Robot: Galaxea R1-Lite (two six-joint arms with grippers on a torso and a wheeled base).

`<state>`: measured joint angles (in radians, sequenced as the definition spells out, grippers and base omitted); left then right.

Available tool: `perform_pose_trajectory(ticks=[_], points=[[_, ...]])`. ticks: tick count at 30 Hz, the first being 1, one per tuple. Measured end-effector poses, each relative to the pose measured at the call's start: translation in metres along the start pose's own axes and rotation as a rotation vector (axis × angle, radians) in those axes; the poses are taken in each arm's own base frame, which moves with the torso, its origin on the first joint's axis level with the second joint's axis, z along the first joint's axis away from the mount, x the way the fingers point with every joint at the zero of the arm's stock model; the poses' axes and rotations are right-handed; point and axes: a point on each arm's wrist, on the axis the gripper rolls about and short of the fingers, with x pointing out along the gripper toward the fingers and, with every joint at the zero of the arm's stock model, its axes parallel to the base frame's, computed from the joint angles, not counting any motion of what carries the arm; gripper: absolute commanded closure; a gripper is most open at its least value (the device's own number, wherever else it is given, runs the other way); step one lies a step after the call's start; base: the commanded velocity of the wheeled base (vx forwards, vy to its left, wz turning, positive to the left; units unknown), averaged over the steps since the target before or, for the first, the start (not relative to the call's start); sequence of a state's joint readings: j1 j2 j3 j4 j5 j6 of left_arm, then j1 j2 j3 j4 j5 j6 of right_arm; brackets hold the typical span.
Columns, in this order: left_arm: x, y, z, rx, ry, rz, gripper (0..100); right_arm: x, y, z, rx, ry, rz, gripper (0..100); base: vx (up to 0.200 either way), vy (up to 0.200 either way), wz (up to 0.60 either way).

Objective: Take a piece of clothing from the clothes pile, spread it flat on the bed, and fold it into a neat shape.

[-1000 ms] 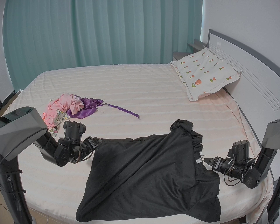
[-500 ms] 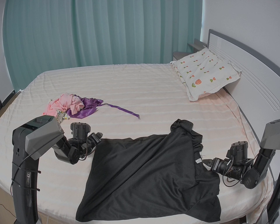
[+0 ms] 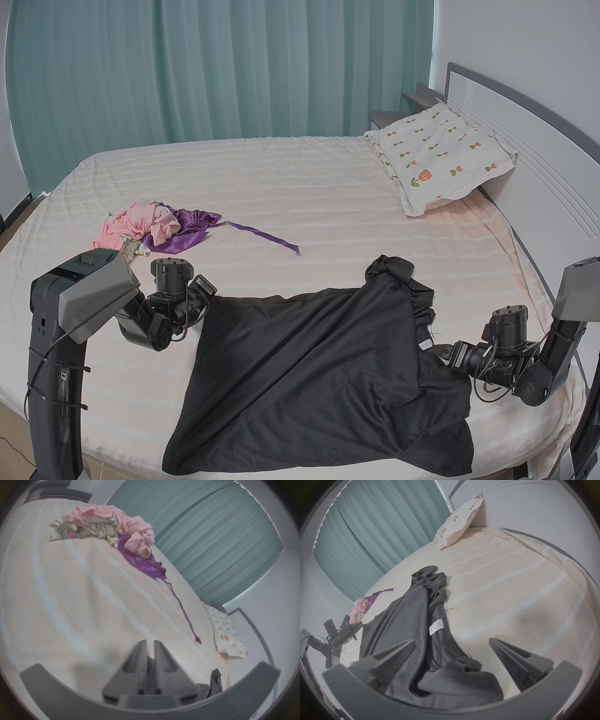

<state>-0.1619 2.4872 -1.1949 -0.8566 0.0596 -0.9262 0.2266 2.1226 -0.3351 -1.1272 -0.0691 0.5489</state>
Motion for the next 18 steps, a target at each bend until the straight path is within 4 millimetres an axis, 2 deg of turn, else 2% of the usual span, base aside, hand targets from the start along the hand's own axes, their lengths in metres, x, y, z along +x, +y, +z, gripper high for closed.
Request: perform_pose_trajectory(ticks=[6,14,15,18], points=[[-0.006,0.005,0.014,-0.022,-0.042,0.001,100,0.000,0.000,-0.001,0.000,0.002,-0.001,0,0.000,0.000,0.00],[-0.011,0.004,0.016,-0.027,-0.033,-0.001,100,0.000,0.000,-0.001,-0.001,0.005,-0.001,0,0.000,0.000,0.00],[-0.012,0.003,0.015,-0.026,-0.030,-0.004,0,0.000,0.000,-0.001,-0.001,0.006,-0.001,0,0.000,0.000,0.00],[-0.012,-0.001,0.010,-0.022,-0.019,-0.013,0,0.000,0.000,-0.002,-0.002,0.007,0.000,0,0.000,0.000,0.00]])
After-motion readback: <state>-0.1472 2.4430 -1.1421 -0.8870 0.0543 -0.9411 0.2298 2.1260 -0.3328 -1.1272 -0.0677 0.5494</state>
